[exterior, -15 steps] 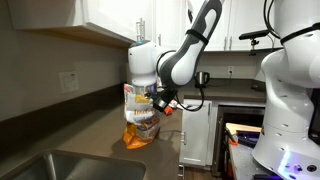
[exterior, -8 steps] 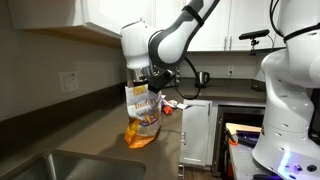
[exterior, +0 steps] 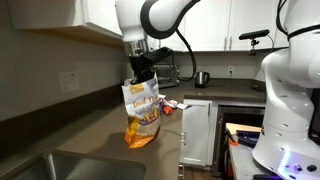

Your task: Remove a small packet from the big packet and put it on the counter

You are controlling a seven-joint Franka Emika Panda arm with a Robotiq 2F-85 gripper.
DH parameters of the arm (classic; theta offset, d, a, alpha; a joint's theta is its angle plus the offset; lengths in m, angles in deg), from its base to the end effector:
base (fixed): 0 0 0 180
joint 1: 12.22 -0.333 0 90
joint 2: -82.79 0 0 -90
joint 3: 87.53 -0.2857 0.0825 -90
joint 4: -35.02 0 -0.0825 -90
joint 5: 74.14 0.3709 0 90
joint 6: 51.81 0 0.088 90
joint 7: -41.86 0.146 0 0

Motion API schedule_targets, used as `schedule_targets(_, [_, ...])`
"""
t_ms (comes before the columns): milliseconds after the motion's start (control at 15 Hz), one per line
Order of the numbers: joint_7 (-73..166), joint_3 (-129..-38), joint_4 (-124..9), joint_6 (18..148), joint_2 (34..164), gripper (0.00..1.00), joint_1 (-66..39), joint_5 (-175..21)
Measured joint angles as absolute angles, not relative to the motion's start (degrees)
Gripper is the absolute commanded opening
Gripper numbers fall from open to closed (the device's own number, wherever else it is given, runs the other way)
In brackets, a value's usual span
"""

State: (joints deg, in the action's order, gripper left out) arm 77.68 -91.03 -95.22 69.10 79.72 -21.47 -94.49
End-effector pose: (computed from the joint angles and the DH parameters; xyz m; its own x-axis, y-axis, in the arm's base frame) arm 0.4812 0.0802 0.3137 0.9798 -0.1923 0.0543 -0.1996 -0.9308 0.3063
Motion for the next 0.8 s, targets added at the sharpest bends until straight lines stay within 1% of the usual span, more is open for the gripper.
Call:
schedule_targets(467, [76.56, -91.43, -94.84, 68.34, 77.92, 0.01, -21.11, -92.57])
schedule_targets(800, [74.05, -91.45, -91.00, 62.00, 74.39, 0.01, -20.21, -91.63])
